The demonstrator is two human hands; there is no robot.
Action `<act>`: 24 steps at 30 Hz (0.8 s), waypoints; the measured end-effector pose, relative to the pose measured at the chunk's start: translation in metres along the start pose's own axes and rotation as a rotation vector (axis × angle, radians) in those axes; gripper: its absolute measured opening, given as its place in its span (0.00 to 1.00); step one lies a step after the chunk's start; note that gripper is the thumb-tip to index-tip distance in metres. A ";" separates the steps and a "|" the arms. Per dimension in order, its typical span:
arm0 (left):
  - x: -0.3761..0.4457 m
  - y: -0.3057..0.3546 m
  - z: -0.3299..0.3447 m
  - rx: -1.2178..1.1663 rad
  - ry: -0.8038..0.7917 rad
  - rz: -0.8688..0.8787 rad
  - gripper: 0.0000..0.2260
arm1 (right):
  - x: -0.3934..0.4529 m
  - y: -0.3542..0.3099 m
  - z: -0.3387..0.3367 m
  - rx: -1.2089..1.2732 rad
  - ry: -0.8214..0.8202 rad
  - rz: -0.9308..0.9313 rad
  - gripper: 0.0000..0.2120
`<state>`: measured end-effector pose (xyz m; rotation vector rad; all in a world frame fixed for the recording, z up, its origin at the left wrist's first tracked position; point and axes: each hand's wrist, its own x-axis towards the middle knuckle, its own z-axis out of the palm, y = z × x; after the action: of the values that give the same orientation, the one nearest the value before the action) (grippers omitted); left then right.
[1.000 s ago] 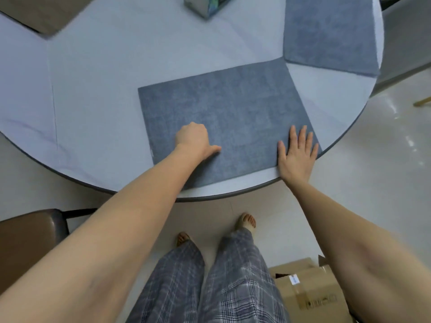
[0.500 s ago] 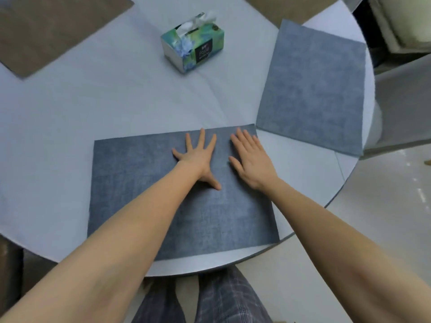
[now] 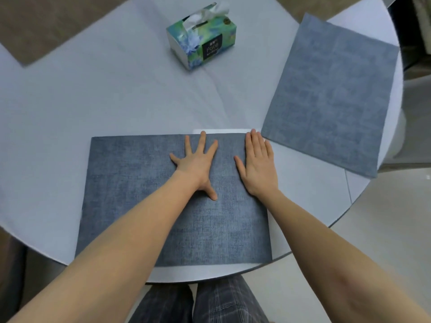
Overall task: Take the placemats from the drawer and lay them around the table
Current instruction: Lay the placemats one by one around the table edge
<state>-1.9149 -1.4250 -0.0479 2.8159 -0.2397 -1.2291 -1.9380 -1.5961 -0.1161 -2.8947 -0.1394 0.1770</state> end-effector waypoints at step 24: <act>-0.018 -0.032 0.002 -0.025 0.169 0.092 0.49 | -0.001 -0.013 -0.012 -0.122 -0.017 -0.006 0.27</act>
<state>-1.9246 -1.3907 -0.0400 2.8311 -0.3377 -0.9634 -1.9386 -1.5865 -0.1018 -3.0147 -0.1668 0.1984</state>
